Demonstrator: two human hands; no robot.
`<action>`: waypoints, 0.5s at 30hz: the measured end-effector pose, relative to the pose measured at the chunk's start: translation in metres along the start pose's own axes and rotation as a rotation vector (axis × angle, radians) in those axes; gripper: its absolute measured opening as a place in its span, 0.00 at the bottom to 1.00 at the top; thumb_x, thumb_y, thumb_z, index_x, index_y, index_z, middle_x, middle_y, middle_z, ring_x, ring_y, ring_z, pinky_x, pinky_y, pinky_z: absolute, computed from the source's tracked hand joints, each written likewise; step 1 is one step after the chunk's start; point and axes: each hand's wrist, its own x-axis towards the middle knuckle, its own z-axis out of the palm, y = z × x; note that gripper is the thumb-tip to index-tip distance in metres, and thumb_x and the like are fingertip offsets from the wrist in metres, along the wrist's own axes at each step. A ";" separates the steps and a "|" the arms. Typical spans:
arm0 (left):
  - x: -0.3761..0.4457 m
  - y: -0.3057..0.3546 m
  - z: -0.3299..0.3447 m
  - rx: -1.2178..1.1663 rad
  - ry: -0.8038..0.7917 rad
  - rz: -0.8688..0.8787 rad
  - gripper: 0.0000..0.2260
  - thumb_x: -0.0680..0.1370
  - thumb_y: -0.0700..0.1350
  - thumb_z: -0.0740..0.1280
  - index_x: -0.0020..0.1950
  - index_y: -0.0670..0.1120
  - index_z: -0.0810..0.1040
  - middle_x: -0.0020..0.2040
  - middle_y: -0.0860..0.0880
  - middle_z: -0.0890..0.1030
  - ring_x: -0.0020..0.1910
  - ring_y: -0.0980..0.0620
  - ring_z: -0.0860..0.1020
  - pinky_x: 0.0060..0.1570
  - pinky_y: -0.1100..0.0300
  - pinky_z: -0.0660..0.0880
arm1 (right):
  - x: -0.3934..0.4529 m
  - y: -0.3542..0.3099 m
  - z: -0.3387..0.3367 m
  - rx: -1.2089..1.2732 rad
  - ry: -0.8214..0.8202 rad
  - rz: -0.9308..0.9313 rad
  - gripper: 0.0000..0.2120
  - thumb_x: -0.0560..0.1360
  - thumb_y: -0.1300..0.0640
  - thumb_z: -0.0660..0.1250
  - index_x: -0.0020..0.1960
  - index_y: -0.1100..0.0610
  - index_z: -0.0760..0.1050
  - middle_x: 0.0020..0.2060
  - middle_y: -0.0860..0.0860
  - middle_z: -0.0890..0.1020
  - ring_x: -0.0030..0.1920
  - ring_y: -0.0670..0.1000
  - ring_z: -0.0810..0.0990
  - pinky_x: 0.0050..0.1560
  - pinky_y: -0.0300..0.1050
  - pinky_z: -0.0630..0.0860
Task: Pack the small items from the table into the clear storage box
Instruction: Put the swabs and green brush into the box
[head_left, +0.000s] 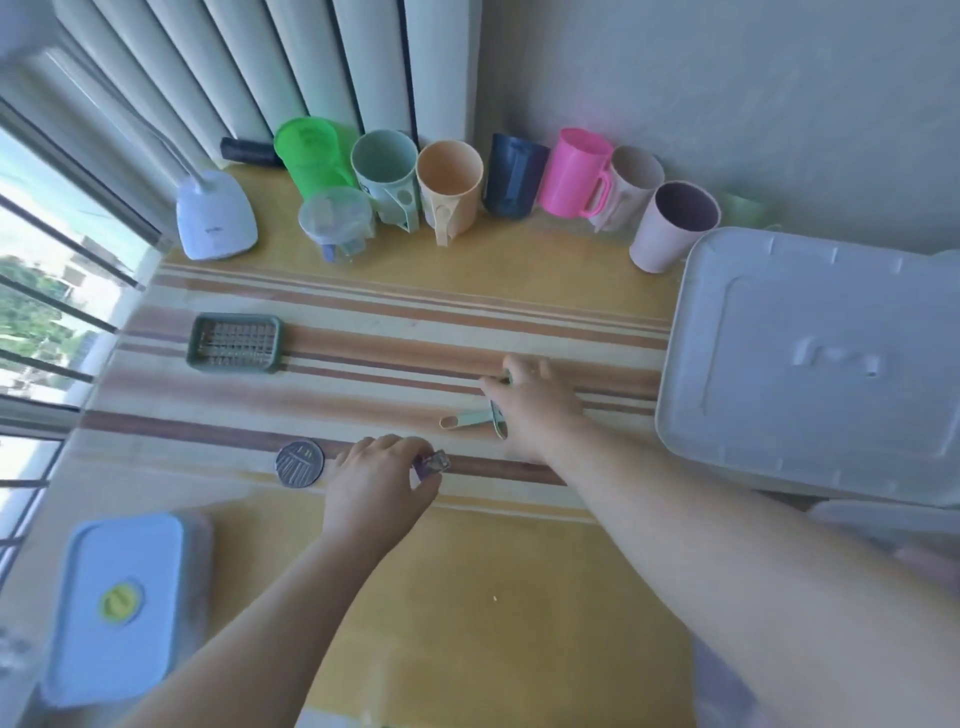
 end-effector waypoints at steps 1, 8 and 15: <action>0.000 0.002 -0.004 0.009 -0.016 0.004 0.08 0.75 0.57 0.71 0.51 0.59 0.82 0.46 0.58 0.83 0.48 0.48 0.79 0.50 0.52 0.75 | -0.017 -0.003 0.008 -0.014 -0.020 0.001 0.37 0.72 0.47 0.75 0.77 0.41 0.63 0.73 0.51 0.60 0.69 0.63 0.64 0.53 0.54 0.76; -0.033 0.059 -0.066 -0.086 0.110 0.242 0.11 0.73 0.51 0.76 0.54 0.54 0.84 0.47 0.60 0.80 0.48 0.51 0.80 0.46 0.56 0.75 | -0.139 0.023 -0.041 0.161 0.220 0.047 0.33 0.71 0.43 0.75 0.72 0.41 0.66 0.71 0.52 0.62 0.63 0.61 0.67 0.53 0.53 0.73; -0.081 0.234 -0.094 -0.333 0.175 0.550 0.11 0.72 0.51 0.71 0.54 0.56 0.84 0.48 0.62 0.81 0.50 0.55 0.80 0.49 0.55 0.78 | -0.325 0.177 -0.054 0.279 0.664 0.182 0.33 0.66 0.39 0.73 0.70 0.40 0.72 0.66 0.49 0.68 0.55 0.60 0.72 0.51 0.56 0.77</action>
